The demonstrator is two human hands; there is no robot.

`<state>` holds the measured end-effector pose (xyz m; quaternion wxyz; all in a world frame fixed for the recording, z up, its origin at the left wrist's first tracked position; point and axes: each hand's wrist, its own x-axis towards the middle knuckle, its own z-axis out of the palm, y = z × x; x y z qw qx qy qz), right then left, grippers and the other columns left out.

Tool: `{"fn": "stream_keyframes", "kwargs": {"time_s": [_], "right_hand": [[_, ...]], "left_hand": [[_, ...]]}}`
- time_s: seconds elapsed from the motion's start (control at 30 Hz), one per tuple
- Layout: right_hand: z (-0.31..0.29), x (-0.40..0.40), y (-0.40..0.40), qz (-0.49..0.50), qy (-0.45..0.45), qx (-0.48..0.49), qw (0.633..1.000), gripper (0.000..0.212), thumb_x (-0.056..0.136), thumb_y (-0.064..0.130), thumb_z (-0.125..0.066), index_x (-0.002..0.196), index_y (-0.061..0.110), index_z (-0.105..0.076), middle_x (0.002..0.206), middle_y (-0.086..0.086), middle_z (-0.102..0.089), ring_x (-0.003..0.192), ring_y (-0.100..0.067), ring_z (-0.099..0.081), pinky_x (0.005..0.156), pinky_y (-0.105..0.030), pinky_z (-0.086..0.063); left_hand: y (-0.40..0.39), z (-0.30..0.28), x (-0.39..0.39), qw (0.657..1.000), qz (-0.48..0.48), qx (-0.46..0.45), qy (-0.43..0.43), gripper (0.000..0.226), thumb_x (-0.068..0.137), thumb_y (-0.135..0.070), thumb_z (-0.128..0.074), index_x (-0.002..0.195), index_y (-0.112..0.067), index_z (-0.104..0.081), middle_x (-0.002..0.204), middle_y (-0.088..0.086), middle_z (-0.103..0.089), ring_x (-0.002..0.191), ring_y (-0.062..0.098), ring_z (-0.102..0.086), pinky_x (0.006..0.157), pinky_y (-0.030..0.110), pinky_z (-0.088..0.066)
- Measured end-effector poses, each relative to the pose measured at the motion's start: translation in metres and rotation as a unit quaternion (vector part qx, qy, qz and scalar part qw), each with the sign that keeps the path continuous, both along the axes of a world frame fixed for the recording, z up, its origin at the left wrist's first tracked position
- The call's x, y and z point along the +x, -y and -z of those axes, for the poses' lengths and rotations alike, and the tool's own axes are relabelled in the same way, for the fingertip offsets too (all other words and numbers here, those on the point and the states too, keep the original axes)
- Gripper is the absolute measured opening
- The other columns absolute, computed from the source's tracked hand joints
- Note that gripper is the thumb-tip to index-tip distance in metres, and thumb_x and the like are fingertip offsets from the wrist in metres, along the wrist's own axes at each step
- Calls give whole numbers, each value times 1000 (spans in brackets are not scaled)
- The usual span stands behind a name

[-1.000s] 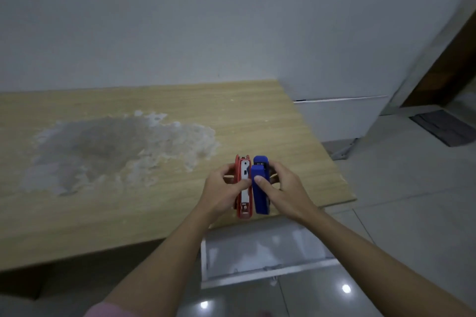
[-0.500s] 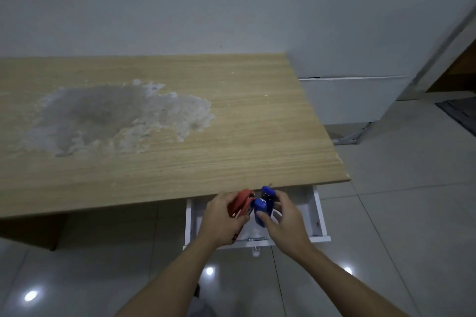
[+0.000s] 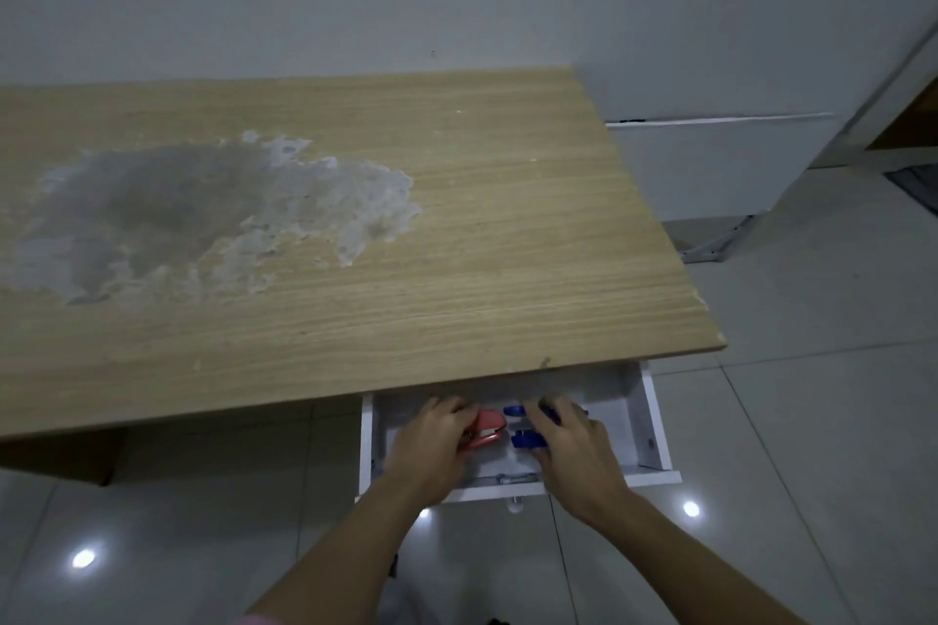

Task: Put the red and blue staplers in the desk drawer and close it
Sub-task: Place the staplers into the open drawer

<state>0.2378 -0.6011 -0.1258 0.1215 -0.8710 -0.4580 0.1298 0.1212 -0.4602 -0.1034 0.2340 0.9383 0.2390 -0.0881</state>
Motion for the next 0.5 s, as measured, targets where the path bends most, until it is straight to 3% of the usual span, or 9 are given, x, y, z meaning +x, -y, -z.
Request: {"fn": "stream_keyframes", "kwargs": {"time_s": [0.03, 0.17, 0.37, 0.5], "right_hand": [[0, 1, -2, -6, 13, -13, 1000, 68, 46, 10, -88, 108, 17, -63, 100, -12, -67, 87, -29, -69, 61, -41, -57], [1, 5, -13, -17, -35, -70, 997, 62, 80, 9, -62, 136, 24, -39, 137, -11, -41, 126, -29, -39, 98, -40, -45], [3, 9, -21, -18, -20, -129, 991, 59, 83, 11, -59, 136, 24, -38, 133, -11, -42, 122, -28, -39, 95, -41, -43], [14, 10, -21, 18, -37, -110, 993, 55, 86, 17, -59, 137, 21, -38, 131, -12, -45, 118, -29, -43, 92, -40, -49]], "left_hand": [[0, 2, 1, 1000, 0, -2, -6, 56, 84, -10, -57, 136, -21, -39, 137, 3, -47, 125, 21, -40, 100, 36, -42], [0, 15, 4, 999, 0, -25, -25, 49, 81, -16, -62, 128, -18, -48, 130, 6, -52, 119, 23, -44, 99, 35, -41], [2, 28, 4, 999, 0, -23, -46, 36, 81, -25, -64, 116, -17, -58, 121, 8, -59, 110, 25, -50, 94, 36, -44], [5, 27, 3, 998, -31, -36, -31, 39, 82, -23, -62, 119, -15, -55, 125, 8, -56, 113, 25, -49, 99, 36, -42]]}}
